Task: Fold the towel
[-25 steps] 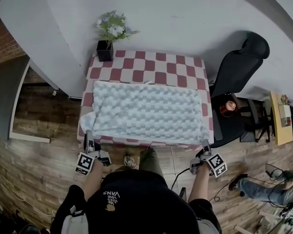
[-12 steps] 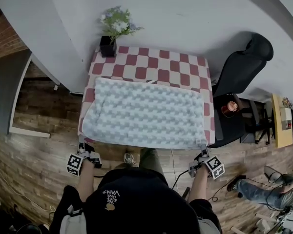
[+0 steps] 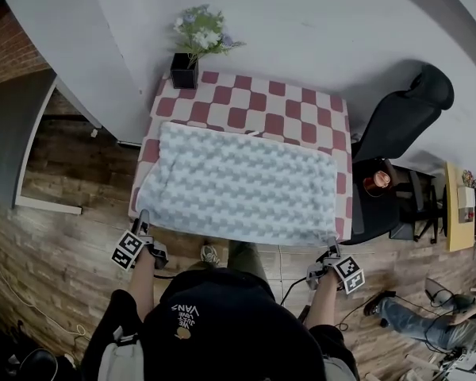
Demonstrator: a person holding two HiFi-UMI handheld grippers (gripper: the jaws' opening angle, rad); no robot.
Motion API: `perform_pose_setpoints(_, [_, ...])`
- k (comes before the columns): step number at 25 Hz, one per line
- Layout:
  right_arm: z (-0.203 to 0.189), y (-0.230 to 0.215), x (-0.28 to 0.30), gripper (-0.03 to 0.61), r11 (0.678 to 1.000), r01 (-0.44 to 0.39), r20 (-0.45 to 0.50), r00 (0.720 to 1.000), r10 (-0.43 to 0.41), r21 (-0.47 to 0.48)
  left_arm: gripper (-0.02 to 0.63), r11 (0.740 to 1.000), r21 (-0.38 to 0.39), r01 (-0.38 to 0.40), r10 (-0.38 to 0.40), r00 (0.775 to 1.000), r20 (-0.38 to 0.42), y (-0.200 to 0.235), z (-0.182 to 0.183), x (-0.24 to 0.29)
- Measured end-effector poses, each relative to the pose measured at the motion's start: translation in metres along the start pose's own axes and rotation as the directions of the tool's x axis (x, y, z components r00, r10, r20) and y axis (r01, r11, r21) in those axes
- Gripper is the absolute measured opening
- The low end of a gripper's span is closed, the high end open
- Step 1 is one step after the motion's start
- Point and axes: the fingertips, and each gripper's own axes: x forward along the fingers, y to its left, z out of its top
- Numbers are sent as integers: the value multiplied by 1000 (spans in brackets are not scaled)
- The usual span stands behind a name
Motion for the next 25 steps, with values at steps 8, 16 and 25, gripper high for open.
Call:
perform_pose_setpoints(8, [4,10,-1,15,1000,-3,3,1000,3,-24,207,993,-116,-29,22,998,-62,12,-5,6])
perform_pose_setpoints(16, [6,13,-16,15,1000,-11,26,1000,11,-16,27,992,-125,36,-42,998,-43,2,-1,-20])
perform_pose_setpoints(25, [31,30,-47,15,995,-87,108,991,81,54,20,979,-123,160,-166,985,-39,-41,20,-61])
